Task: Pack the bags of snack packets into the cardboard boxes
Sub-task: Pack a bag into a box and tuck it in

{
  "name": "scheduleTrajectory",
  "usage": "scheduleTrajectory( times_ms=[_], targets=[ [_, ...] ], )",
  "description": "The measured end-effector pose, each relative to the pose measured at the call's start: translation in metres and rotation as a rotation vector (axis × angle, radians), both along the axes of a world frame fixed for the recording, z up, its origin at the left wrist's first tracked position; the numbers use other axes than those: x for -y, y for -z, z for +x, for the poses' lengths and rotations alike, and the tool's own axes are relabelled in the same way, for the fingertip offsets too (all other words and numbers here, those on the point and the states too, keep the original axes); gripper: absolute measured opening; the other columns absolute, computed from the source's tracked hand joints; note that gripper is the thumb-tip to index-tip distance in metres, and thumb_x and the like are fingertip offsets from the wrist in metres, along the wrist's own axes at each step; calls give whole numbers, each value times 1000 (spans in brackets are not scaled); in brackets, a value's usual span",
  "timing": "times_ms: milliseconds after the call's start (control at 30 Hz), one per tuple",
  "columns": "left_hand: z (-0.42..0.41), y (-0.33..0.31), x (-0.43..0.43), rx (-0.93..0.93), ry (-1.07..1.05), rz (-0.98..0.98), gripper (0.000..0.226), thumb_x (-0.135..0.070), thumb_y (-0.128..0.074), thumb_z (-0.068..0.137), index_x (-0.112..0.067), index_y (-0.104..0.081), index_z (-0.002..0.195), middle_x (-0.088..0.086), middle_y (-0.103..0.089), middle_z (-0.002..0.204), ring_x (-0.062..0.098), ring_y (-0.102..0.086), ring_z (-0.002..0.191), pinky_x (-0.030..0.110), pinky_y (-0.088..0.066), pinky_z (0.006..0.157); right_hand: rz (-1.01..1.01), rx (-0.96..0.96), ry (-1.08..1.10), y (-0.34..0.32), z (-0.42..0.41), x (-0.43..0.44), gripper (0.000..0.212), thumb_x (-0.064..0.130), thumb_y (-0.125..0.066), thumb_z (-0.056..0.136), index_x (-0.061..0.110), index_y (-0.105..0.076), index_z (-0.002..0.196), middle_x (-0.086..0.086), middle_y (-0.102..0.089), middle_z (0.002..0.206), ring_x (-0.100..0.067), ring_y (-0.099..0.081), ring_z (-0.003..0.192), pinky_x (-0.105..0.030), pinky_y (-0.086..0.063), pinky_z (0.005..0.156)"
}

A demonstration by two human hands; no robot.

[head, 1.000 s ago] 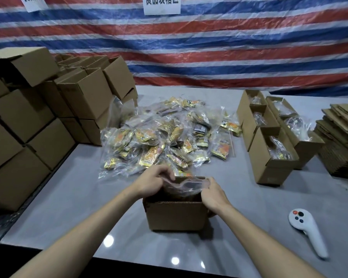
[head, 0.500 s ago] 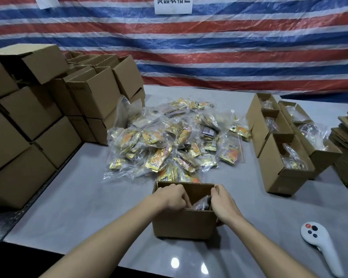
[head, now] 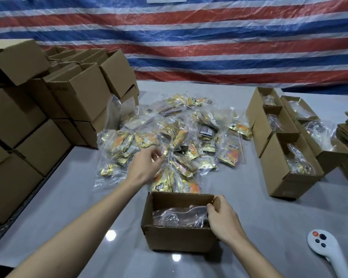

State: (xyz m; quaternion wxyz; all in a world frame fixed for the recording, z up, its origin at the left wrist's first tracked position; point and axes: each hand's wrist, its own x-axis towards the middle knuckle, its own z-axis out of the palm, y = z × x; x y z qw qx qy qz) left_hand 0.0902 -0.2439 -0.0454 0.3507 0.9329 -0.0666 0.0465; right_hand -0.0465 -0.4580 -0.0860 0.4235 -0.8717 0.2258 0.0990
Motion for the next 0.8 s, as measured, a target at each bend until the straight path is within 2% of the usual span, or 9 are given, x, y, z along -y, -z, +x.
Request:
scheduleTrajectory(
  times_ms=[133, 233, 300, 333, 400, 467, 567, 633, 800],
  targets=[
    [44, 24, -8, 220, -61, 233, 35, -3, -61, 83, -22, -65, 112, 1, -60, 116, 20, -56, 103, 38, -45, 86, 10, -18, -5, -1, -3, 0, 3, 28, -46, 98, 29, -47, 96, 5, -62, 98, -25, -59, 97, -37, -48, 84],
    [71, 40, -15, 142, -39, 555, 67, -17, -68, 83, -30, -42, 144, 6, -43, 146, 26, -39, 134, 47, -30, 110, 18, -40, -6, -2, -6, 0, 6, 27, -47, 98, 33, -47, 99, 10, -61, 96, -20, -58, 93, -34, -45, 78],
    [81, 51, -19, 96, -36, 684, 76, -27, -68, 88, -34, -27, 152, 5, -34, 155, 25, -31, 141, 47, -24, 114, 32, -66, -4, -4, -7, -1, 9, 28, -46, 99, 37, -47, 103, 14, -60, 94, -9, -58, 87, -31, -43, 71],
    [85, 56, -18, 98, -45, 703, 76, -28, -67, 89, -34, -25, 153, 3, -34, 155, 24, -30, 141, 47, -25, 114, 38, -81, 7, -4, -7, -2, 10, 29, -46, 99, 39, -46, 103, 17, -60, 93, -4, -57, 83, -29, -43, 67],
    [94, 60, -15, 107, -84, 652, 68, -24, -63, 92, -34, -31, 150, 2, -39, 152, 24, -34, 139, 50, -27, 113, 38, -97, 30, -7, -7, -4, 14, 29, -46, 98, 42, -45, 101, 18, -61, 93, -4, -57, 82, -28, -43, 68],
    [99, 58, -11, 124, -119, 556, 51, -22, -60, 95, -31, -44, 142, 1, -47, 146, 26, -43, 132, 52, -32, 110, 44, -100, 32, -9, -6, -4, 20, 26, -46, 97, 46, -45, 99, 16, -64, 99, -11, -60, 90, -29, -44, 76],
    [99, 51, -11, 161, -83, 425, 26, -19, -56, 98, -22, -58, 125, 0, -56, 134, 25, -52, 116, 42, -43, 97, 58, -114, 31, -11, -7, -5, 26, 24, -46, 97, 49, -45, 96, 15, -65, 103, -12, -60, 96, -29, -46, 82],
    [95, 45, -14, 206, -61, 348, 23, -13, -55, 98, -18, -62, 120, 2, -59, 130, 25, -55, 108, 36, -47, 85, 54, -130, 38, -14, -6, -6, 26, 24, -46, 97, 50, -44, 98, 14, -65, 105, -14, -60, 98, -29, -46, 84],
    [84, 23, -15, 321, -137, 178, 23, -11, -54, 97, -15, -68, 115, 4, -66, 117, 26, -58, 100, 37, -46, 77, 70, -111, -4, -9, 2, 0, 18, 28, -44, 97, 46, -44, 102, 14, -64, 101, -9, -61, 90, -33, -49, 82]
  ],
)
